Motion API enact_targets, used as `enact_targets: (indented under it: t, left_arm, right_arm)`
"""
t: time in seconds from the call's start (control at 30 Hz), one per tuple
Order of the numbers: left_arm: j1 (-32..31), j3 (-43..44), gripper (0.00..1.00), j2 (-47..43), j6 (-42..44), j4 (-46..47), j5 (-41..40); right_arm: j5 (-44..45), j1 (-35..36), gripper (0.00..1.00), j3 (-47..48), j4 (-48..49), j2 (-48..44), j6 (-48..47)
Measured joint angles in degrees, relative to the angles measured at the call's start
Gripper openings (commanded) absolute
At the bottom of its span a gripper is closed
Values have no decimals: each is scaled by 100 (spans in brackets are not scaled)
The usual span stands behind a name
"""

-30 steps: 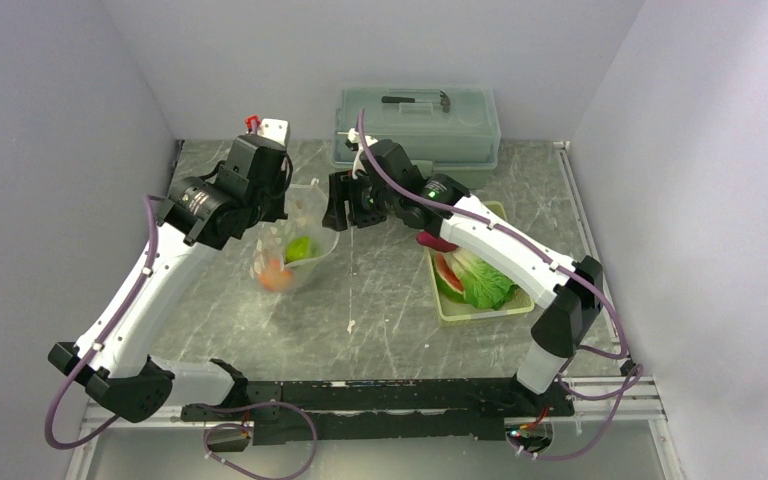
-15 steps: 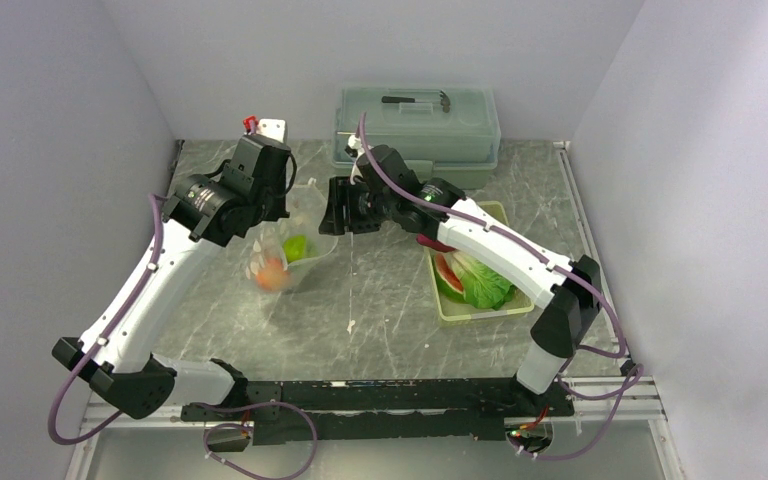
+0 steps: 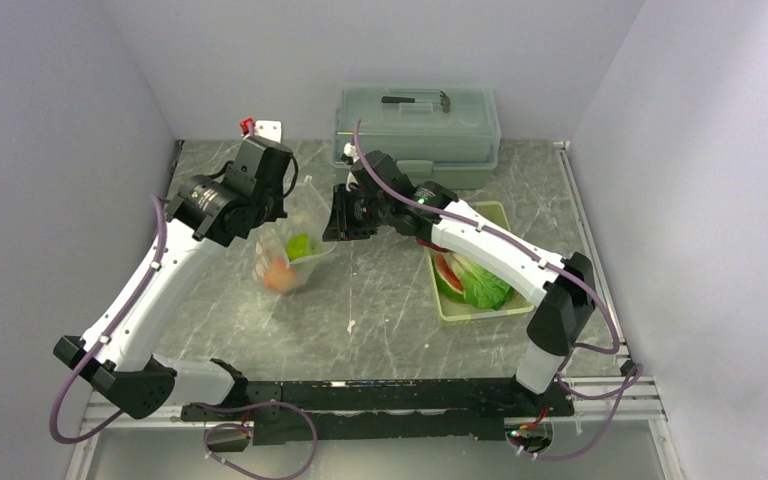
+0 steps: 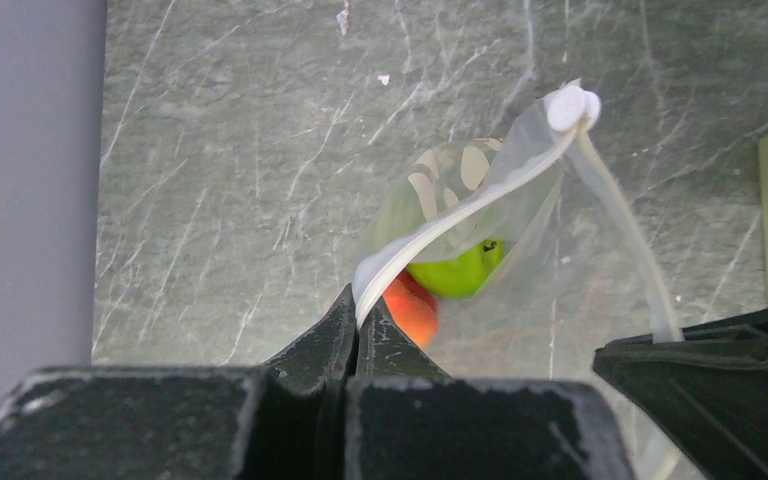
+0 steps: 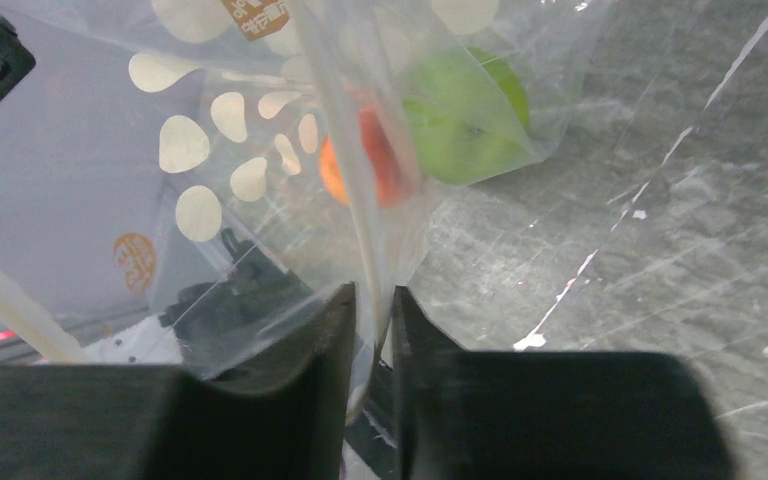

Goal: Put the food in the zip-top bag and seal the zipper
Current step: Adjust the zipper food storage bag at the center of the board.

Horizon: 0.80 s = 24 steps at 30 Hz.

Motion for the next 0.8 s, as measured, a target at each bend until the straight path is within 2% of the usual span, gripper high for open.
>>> enact_targets:
  t: [0.57,0.8]
  left_arm:
    - [295,-166,0,-2,278,-50,-763]
    - [295,-529,0,26,282,-9,-656]
  right_arm:
    - [79,-39,0,87,275,962,-133]
    - [321,-181,0,-717,885,730,-149]
